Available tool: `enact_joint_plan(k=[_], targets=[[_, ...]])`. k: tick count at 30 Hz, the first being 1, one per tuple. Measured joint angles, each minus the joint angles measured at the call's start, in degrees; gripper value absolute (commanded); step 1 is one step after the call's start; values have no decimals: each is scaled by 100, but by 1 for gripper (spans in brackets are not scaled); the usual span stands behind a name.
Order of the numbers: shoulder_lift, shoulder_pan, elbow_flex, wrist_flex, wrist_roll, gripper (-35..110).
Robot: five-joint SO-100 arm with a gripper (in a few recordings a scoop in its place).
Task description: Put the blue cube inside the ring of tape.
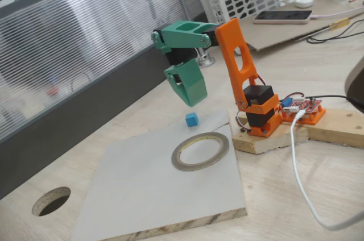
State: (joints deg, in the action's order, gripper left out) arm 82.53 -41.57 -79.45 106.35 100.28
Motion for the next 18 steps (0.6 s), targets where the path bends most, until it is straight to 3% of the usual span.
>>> enact_joint_plan(k=[18], targets=[[-1283,0,1187,-132,9,0]])
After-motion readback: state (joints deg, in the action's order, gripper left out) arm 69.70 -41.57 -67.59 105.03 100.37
